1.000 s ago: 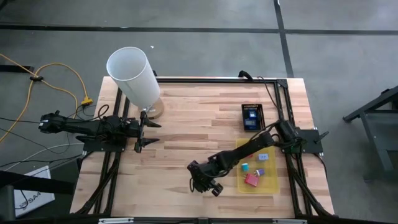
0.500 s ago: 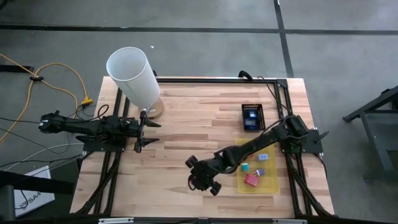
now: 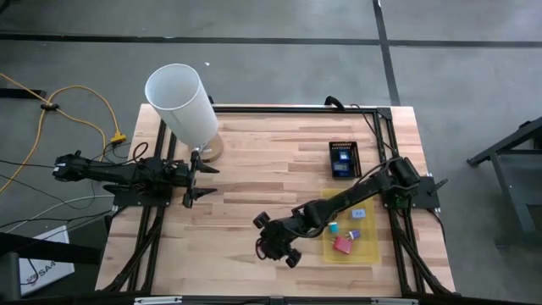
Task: Pick & Place Office items
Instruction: Put the pink charger adapter into the yellow bin
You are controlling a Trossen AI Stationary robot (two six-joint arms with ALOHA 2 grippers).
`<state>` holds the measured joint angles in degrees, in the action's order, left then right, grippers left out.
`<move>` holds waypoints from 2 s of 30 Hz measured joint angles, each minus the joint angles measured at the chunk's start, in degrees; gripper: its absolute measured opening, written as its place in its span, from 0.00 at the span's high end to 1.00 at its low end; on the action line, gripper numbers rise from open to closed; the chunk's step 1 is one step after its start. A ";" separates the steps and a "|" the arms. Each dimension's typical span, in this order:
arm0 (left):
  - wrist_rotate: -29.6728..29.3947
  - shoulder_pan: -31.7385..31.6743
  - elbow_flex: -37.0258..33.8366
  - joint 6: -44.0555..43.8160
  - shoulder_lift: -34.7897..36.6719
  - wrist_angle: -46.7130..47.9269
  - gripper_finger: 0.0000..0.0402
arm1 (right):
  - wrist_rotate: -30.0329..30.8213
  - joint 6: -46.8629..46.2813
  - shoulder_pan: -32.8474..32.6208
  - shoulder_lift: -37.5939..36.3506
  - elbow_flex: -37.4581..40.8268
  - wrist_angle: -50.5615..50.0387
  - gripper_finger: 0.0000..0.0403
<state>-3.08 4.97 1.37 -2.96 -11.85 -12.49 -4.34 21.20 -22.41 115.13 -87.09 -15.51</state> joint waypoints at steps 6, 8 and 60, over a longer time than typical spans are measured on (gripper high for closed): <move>0.01 -0.01 -0.01 0.00 -0.01 0.00 0.27 | 3.43 -2.66 -0.04 -0.02 0.00 0.01 0.69; 0.01 -0.02 0.00 0.00 0.01 0.00 0.27 | 4.36 -3.39 -0.07 -0.02 0.00 0.02 0.70; -0.01 -0.02 0.00 -0.02 0.01 -0.02 0.27 | 22.97 -52.06 3.47 -6.71 0.02 -27.94 0.70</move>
<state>-3.09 4.95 1.37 -2.98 -11.84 -12.51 18.63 -30.86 -18.94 108.42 -87.07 -43.45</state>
